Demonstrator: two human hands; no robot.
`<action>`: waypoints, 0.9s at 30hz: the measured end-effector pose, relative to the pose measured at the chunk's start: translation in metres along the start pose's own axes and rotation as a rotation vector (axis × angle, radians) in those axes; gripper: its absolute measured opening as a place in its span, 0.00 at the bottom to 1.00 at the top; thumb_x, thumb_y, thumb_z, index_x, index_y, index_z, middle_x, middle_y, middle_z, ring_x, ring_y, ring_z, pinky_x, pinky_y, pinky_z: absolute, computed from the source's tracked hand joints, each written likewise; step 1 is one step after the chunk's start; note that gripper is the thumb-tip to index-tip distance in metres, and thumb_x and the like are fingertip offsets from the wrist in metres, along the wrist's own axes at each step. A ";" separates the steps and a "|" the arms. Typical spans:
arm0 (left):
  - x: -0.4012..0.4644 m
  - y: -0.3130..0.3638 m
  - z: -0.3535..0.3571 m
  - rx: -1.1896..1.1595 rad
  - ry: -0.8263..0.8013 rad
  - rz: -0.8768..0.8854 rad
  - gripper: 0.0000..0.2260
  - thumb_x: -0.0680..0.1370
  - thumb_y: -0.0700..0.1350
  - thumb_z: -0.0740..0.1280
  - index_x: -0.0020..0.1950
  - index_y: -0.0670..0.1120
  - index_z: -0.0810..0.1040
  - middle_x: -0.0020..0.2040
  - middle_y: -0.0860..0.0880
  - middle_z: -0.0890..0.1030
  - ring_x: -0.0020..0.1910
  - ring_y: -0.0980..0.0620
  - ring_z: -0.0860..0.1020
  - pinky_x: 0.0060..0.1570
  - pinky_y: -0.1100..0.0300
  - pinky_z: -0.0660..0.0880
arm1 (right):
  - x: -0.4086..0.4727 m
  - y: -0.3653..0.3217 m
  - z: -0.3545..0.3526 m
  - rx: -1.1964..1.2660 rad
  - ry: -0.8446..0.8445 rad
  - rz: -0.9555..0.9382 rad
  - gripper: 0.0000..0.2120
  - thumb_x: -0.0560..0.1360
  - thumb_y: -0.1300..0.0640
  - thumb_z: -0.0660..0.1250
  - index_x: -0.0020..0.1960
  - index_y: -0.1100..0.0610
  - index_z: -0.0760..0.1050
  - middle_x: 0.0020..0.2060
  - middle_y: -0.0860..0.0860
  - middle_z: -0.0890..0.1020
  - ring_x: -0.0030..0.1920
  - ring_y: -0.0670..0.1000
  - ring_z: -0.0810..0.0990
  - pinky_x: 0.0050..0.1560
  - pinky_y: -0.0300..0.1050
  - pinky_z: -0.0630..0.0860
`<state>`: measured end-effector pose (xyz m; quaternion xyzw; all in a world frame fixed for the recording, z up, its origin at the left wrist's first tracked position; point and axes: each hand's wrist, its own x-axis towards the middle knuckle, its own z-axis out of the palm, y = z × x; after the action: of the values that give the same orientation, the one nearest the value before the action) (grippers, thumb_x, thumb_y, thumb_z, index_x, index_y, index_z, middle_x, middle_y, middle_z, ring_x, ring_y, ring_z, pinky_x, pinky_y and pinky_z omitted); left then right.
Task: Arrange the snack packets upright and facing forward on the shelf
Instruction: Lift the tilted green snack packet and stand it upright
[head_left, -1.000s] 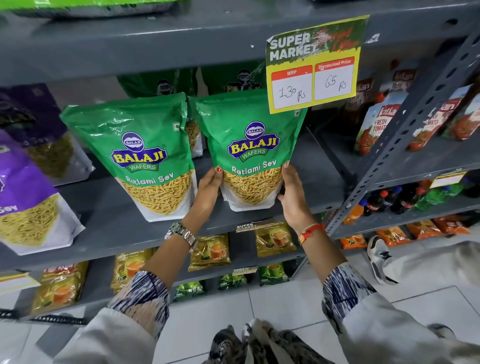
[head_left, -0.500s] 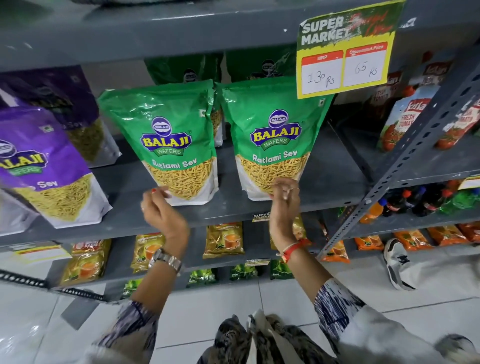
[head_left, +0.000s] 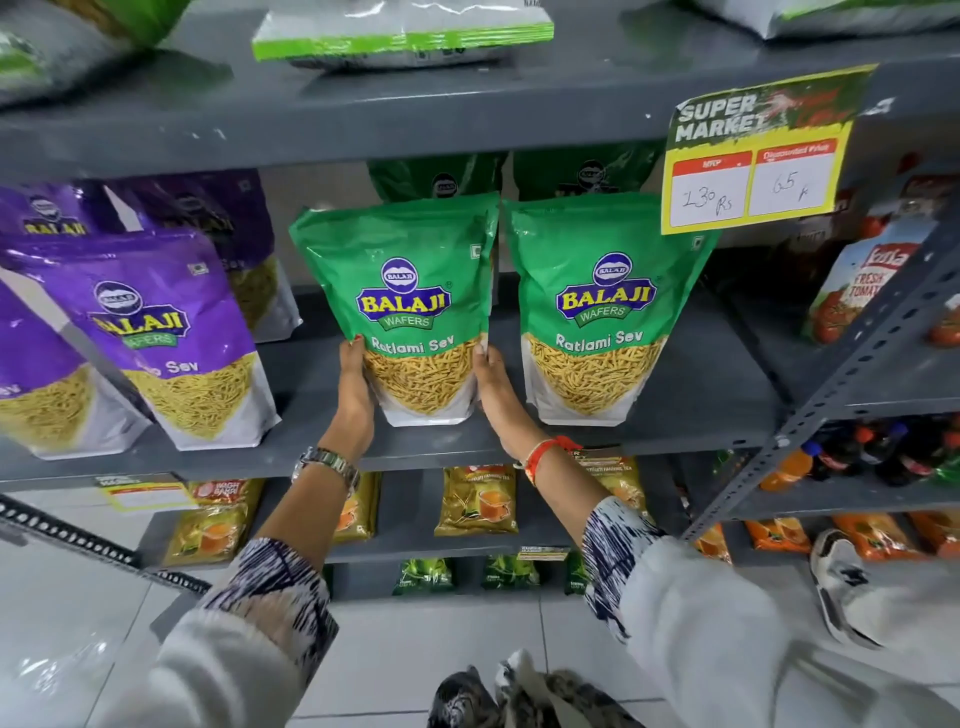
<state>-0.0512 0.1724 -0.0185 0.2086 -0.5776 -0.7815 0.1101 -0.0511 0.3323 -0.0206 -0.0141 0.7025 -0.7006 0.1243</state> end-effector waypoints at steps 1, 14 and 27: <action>0.000 -0.002 -0.002 0.004 -0.006 0.009 0.14 0.79 0.52 0.54 0.61 0.47 0.68 0.58 0.49 0.77 0.53 0.52 0.77 0.67 0.47 0.69 | 0.000 0.002 -0.001 0.016 -0.007 -0.011 0.26 0.80 0.47 0.48 0.75 0.55 0.54 0.75 0.55 0.62 0.74 0.54 0.61 0.74 0.51 0.57; -0.009 -0.014 0.003 0.066 -0.047 0.111 0.12 0.80 0.51 0.53 0.60 0.46 0.65 0.56 0.49 0.75 0.55 0.52 0.75 0.68 0.44 0.67 | -0.004 0.014 -0.010 0.043 0.038 -0.091 0.25 0.80 0.48 0.51 0.73 0.58 0.58 0.72 0.57 0.66 0.72 0.55 0.65 0.67 0.45 0.63; -0.061 -0.021 -0.057 0.206 0.422 0.542 0.10 0.79 0.41 0.56 0.58 0.43 0.71 0.53 0.50 0.75 0.53 0.56 0.73 0.57 0.58 0.70 | -0.046 0.062 0.060 0.042 0.166 -0.143 0.05 0.71 0.48 0.58 0.46 0.44 0.71 0.48 0.51 0.77 0.51 0.55 0.76 0.54 0.53 0.75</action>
<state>0.0303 0.1551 -0.0400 0.2147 -0.6523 -0.6011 0.4088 0.0144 0.2837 -0.0739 -0.0035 0.6928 -0.7210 0.0158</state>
